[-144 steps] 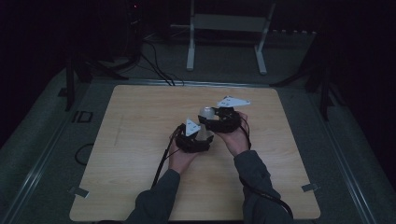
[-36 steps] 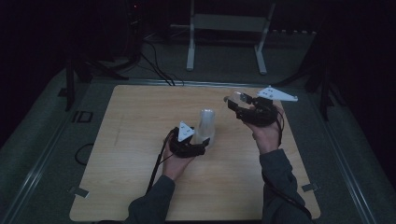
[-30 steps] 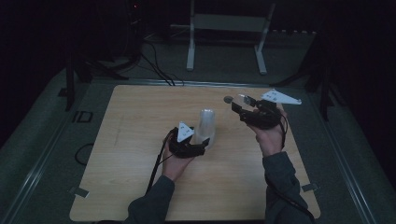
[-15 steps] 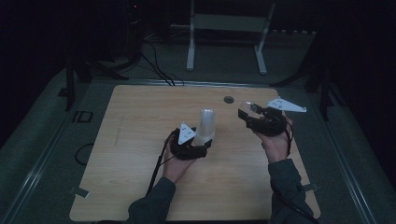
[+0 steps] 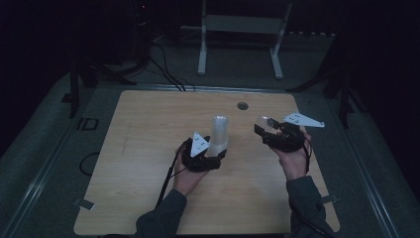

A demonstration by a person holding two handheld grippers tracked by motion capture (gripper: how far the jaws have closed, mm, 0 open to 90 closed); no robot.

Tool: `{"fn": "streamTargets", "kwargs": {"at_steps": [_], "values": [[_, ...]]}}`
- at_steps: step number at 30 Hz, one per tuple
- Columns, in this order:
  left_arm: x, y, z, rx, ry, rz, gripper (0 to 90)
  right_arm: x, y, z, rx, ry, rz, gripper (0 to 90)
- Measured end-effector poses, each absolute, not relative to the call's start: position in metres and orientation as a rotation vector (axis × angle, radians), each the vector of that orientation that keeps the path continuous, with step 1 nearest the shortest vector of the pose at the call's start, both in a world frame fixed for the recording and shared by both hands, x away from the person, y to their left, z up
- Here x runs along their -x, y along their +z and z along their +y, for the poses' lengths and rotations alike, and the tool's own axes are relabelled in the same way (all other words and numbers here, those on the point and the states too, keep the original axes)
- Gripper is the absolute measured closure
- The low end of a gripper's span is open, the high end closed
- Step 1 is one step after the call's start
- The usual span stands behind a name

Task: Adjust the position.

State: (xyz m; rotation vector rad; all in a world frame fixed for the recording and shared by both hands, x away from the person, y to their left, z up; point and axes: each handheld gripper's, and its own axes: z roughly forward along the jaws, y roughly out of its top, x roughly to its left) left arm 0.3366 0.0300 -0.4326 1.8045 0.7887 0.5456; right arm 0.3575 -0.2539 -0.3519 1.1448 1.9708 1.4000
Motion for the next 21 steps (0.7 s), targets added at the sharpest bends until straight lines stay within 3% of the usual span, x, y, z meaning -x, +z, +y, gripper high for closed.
{"fn": "streamTargets", "kwargs": {"at_steps": [21], "values": [[-0.336, -0.432, 0.020, -1.815, 0.468, 0.757, 29.3, -0.349, -0.383, -0.264, -1.237, 1.449, 1.990, 39.2]]}}
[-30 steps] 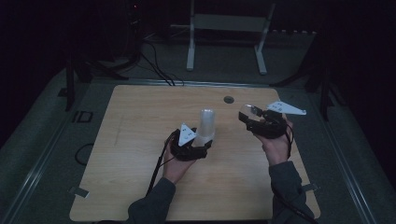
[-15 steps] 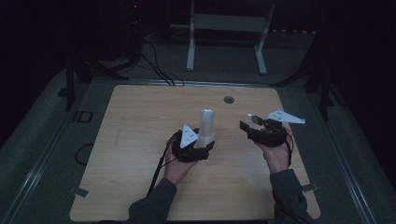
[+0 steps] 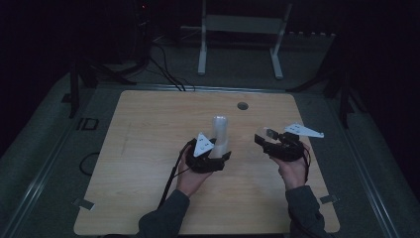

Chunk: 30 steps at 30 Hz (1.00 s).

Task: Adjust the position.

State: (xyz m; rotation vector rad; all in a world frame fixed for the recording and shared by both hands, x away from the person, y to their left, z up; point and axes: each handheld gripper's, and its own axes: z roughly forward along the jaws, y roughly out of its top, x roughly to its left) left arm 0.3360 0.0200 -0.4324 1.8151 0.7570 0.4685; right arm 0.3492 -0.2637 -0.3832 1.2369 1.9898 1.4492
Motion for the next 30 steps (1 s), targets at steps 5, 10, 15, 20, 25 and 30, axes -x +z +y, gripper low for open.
{"fn": "streamTargets", "kwargs": {"at_steps": [5, 10, 15, 20, 25, 30], "values": [[-0.336, -0.433, 0.018, -1.821, 0.453, 0.752, 30.4, -0.350, -0.387, -0.270, -1.283, 1.495, 1.979, 39.2], [-0.336, -0.434, 0.015, -1.828, 0.441, 0.744, 31.1, -0.349, -0.390, -0.276, -1.304, 1.487, 1.971, 39.2], [-0.337, -0.434, 0.012, -1.840, 0.421, 0.728, 32.0, -0.348, -0.390, -0.276, -1.301, 1.488, 1.975, 39.2], [-0.336, -0.433, 0.008, -1.848, 0.412, 0.712, 32.8, -0.346, -0.392, -0.273, -1.298, 1.491, 1.986, 39.3], [-0.336, -0.433, 0.003, -1.857, 0.397, 0.699, 33.6, -0.345, -0.397, -0.272, -1.307, 1.494, 1.994, 39.3], [-0.336, -0.434, -0.001, -1.871, 0.371, 0.681, 31.5, -0.343, -0.401, -0.271, -1.315, 1.498, 1.999, 39.4]]}}
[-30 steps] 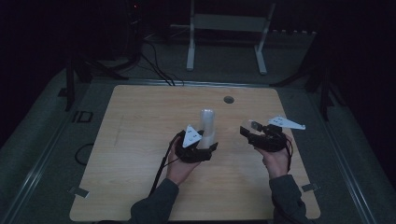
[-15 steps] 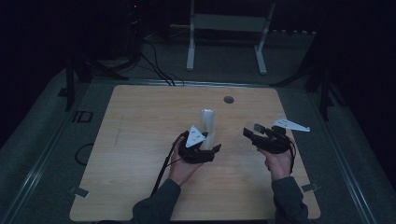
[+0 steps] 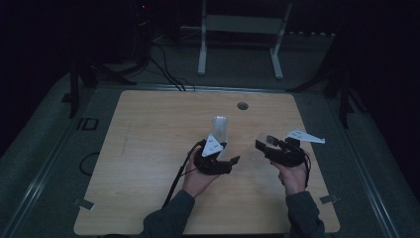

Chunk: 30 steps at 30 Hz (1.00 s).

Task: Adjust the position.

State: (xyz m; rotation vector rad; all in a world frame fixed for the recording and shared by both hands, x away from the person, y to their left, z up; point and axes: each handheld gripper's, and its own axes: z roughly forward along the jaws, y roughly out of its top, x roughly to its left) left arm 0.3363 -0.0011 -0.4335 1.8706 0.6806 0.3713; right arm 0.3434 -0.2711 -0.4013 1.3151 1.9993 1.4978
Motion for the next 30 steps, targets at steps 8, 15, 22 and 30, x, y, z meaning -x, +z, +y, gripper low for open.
{"fn": "streamTargets", "kwargs": {"at_steps": [8, 15, 22, 30], "values": [[-0.337, -0.434, -0.008, -1.877, 0.366, 0.662, 29.9, -0.342, -0.402, -0.269, -1.312, 1.502, 2.015, 39.4], [-0.339, -0.435, -0.011, -1.889, 0.334, 0.651, 31.9, -0.341, -0.401, -0.268, -1.308, 1.529, 2.015, 39.6], [-0.340, -0.435, -0.014, -1.900, 0.342, 0.644, 32.3, -0.340, -0.401, -0.267, -1.307, 1.544, 2.015, 39.7], [-0.340, -0.434, -0.021, -1.914, 0.375, 0.632, 25.2, -0.338, -0.400, -0.264, -1.300, 1.556, 2.024, 40.0]]}}
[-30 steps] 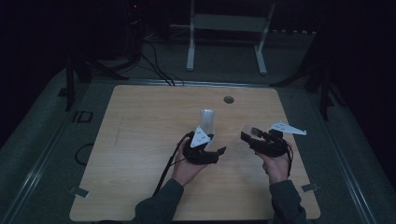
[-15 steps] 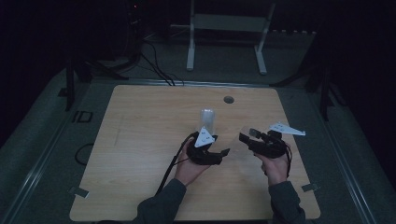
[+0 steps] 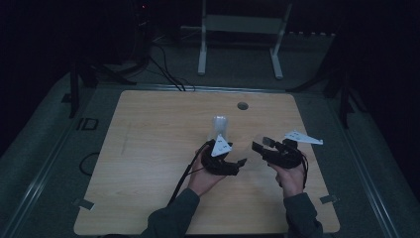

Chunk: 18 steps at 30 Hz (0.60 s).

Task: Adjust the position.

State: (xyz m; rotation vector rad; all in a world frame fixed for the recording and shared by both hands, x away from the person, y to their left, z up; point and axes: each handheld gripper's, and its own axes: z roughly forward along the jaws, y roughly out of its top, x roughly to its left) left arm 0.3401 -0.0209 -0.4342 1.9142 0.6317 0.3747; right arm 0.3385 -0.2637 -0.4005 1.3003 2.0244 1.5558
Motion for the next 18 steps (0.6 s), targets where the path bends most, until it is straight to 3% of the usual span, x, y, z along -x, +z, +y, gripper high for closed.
{"fn": "streamTargets", "kwargs": {"at_steps": [18], "values": [[-0.3409, -0.4342, -0.0298, -1.898, 0.392, 0.618, 20.0, -0.3383, -0.4009, -0.2618, -1.315, 1.658, 2.032, 40.7]]}}
